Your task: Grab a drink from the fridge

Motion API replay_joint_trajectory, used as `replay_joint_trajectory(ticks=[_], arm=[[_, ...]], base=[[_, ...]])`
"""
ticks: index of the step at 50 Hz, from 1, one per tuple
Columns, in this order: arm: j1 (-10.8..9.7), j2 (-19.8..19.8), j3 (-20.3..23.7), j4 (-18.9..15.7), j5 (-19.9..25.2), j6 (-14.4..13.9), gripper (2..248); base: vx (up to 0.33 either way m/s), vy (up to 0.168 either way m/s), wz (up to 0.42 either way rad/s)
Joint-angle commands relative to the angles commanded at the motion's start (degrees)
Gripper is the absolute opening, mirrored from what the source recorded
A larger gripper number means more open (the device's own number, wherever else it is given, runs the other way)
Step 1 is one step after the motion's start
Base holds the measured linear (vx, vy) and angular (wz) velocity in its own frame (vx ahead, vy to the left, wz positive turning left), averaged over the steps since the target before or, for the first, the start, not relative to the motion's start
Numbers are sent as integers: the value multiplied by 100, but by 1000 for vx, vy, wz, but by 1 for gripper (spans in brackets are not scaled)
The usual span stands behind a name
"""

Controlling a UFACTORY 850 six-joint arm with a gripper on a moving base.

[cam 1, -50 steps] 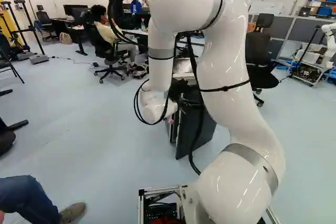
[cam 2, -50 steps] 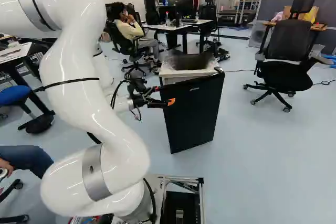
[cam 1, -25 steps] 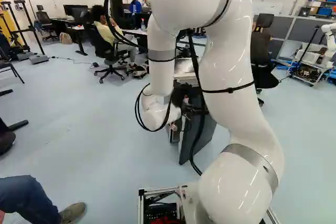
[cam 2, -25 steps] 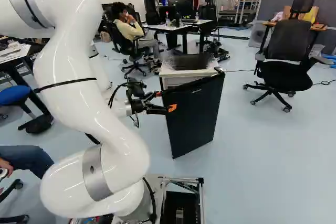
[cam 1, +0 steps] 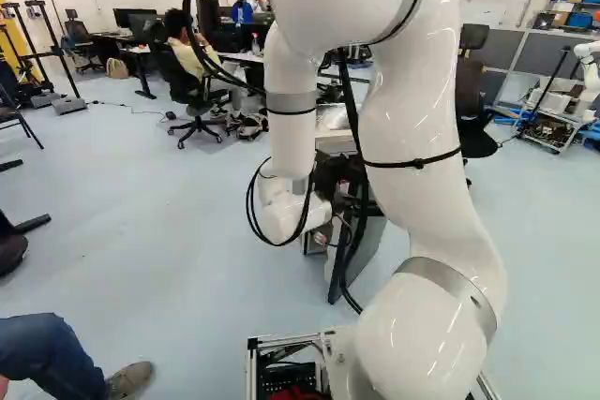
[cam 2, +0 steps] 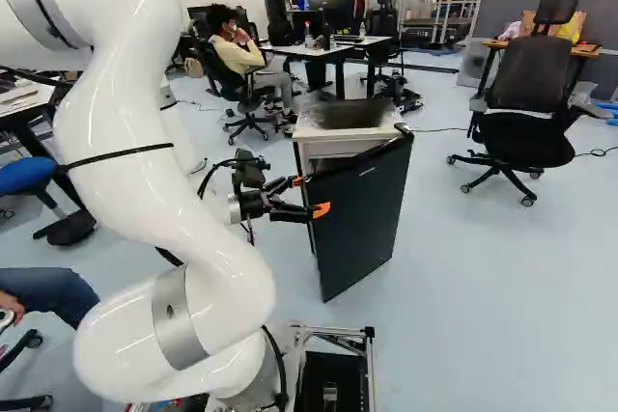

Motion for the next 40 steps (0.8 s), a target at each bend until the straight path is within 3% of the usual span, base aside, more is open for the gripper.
replay_joint_trajectory(ticks=[40], arm=[[-335,85,395,841,279,0,247]], base=[[0,0,0]])
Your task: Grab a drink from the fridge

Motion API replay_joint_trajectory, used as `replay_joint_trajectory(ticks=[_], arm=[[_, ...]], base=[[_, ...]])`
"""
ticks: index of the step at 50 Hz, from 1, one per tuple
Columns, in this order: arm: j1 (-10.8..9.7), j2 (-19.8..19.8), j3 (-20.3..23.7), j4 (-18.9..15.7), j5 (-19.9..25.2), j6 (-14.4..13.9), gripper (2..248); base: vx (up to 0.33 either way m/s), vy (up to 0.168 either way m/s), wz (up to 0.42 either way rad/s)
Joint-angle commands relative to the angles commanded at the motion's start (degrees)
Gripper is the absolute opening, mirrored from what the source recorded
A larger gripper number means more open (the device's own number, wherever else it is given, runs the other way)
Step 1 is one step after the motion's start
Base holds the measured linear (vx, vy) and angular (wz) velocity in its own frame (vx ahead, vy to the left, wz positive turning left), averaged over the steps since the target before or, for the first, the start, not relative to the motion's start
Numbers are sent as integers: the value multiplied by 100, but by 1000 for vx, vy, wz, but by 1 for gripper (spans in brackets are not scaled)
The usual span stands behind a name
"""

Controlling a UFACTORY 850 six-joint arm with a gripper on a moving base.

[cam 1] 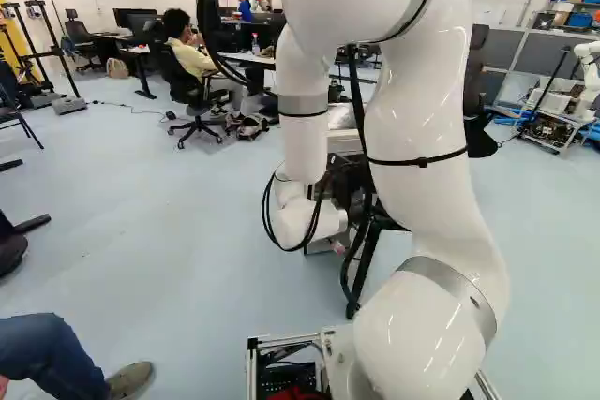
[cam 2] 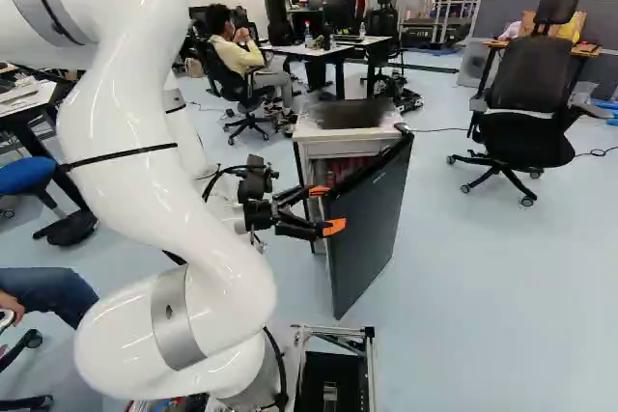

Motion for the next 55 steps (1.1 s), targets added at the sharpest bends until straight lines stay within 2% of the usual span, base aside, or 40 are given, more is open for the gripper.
replay_joint_trajectory(ticks=[9,26,55], arm=[[-132,2,51,172,15,0,247],[-550,2,42,177,15,0,247],[-1663,-22,-300,177,15,0,247]], base=[[0,0,0],[0,0,0],[0,0,0]])
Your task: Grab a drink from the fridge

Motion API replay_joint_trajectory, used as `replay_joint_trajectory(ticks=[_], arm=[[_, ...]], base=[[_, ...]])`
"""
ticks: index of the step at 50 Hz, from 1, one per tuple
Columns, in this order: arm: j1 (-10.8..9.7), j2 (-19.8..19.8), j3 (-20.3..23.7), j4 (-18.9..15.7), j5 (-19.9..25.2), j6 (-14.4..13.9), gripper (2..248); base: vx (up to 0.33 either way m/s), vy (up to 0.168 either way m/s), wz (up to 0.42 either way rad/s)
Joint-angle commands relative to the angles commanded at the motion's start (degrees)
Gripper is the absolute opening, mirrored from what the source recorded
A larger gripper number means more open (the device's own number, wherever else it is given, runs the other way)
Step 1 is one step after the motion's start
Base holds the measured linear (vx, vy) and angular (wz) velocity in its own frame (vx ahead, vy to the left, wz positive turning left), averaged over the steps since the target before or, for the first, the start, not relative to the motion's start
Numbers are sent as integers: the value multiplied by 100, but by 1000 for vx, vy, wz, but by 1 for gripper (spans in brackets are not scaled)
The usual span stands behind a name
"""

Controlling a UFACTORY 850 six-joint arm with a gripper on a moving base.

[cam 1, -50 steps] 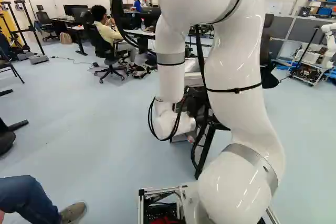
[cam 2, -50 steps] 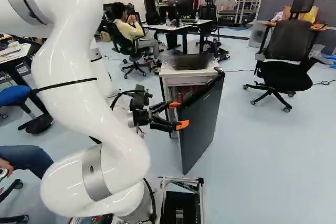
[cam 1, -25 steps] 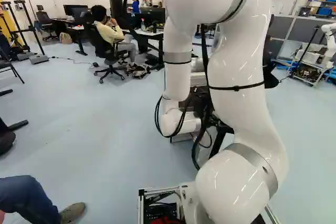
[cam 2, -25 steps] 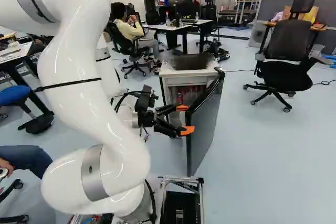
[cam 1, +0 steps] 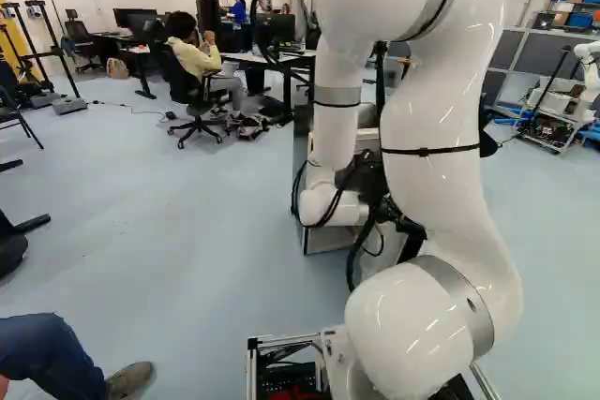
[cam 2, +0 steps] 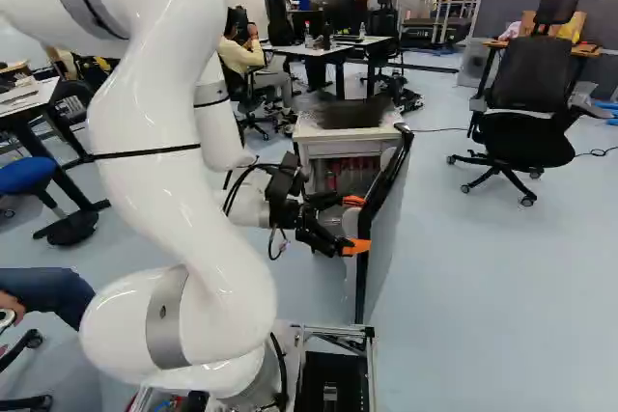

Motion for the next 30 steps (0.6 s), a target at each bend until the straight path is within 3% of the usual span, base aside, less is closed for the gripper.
replay_joint_trajectory(ticks=[30], arm=[[-1233,-148,-711,0,0,0,247]], base=[[0,0,0]])
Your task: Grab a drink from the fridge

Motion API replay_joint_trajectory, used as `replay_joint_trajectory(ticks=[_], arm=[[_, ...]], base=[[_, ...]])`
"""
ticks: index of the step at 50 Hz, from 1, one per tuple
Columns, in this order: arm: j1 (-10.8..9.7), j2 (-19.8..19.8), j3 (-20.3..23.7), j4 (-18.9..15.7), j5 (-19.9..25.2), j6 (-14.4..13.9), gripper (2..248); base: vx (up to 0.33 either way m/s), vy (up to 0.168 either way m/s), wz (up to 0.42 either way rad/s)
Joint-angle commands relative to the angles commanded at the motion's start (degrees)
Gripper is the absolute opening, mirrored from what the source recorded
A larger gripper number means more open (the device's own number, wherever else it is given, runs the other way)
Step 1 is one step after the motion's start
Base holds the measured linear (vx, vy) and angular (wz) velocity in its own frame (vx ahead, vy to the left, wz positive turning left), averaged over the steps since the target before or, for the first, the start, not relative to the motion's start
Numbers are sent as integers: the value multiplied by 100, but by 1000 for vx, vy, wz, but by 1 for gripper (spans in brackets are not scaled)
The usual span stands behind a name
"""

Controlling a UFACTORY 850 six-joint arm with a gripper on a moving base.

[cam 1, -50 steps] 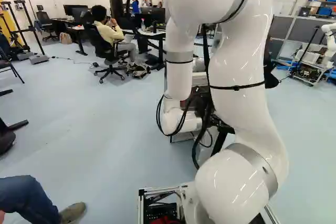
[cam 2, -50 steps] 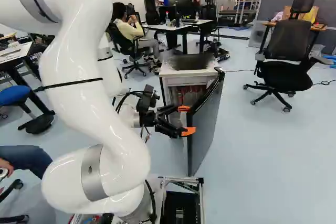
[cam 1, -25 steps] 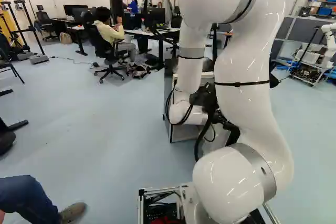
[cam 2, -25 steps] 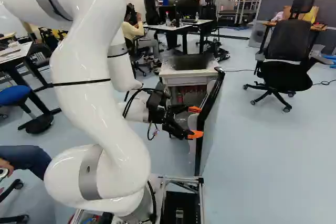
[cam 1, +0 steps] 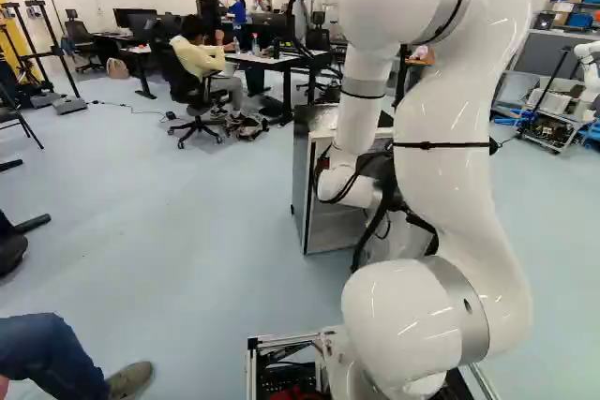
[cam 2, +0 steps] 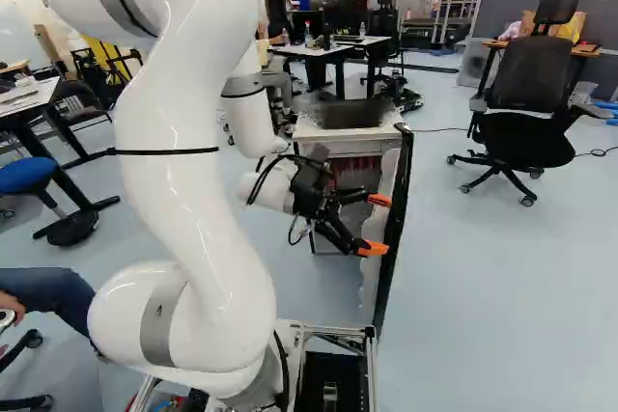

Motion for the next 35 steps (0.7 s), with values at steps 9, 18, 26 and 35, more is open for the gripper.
replay_joint_trajectory(ticks=[9,18,26,35], arm=[[-330,-73,-250,0,0,0,247],[-643,-154,-503,0,-12,0,247],[-906,-233,-730,0,-59,0,247],[-1187,-327,-986,0,-123,0,247]], base=[[0,0,0],[0,0,0],[0,0,0],[0,0,0]])
